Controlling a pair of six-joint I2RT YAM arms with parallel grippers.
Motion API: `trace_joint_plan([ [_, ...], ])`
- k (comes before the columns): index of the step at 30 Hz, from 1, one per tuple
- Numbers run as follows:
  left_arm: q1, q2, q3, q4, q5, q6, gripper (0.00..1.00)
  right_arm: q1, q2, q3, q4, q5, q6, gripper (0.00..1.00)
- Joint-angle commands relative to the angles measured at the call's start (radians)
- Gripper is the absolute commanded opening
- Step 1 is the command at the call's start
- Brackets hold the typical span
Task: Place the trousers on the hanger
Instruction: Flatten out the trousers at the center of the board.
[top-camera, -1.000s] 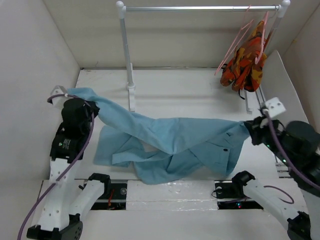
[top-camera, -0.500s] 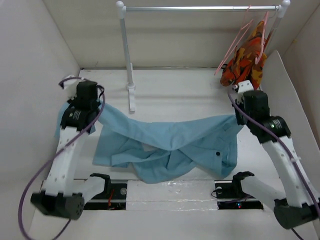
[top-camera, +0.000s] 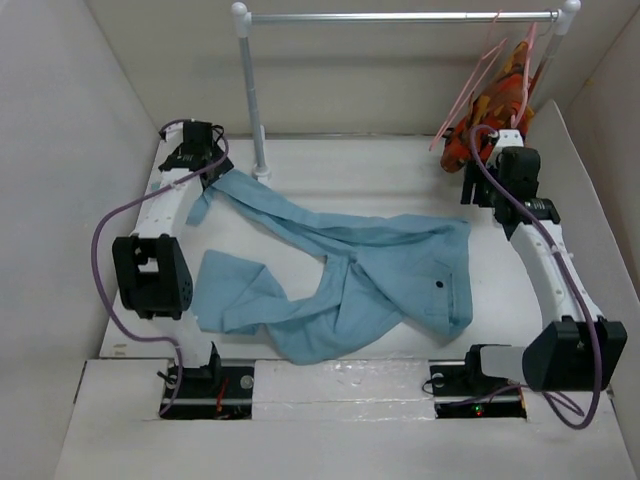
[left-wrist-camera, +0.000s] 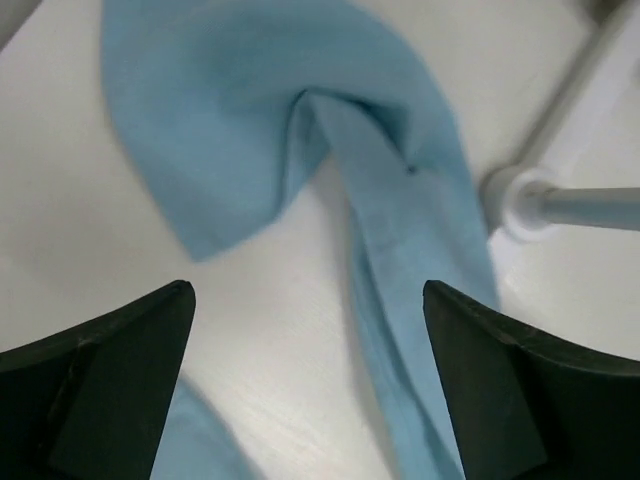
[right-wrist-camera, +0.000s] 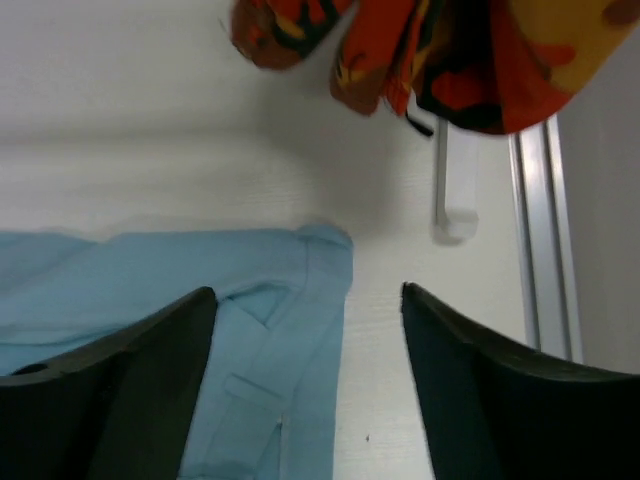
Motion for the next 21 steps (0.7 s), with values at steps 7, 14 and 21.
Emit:
trace_joint_plan([
  [7, -0.259, -0.503, -0.619, 0.191, 0.218, -0.027, 0.61, 0.128, -0.443, -0.415, -0.048, -0.312, 0.079, 0.00],
  [14, -0.656, -0.565, -0.791, 0.165, 0.238, -0.202, 0.75, 0.084, -0.523, -0.578, -0.027, -0.296, 0.154, 0.68],
  [21, -1.062, -0.328, -0.631, 0.099, 0.093, -0.278, 0.82, -0.056, -0.258, -0.494, 0.186, -0.296, 0.133, 0.63],
])
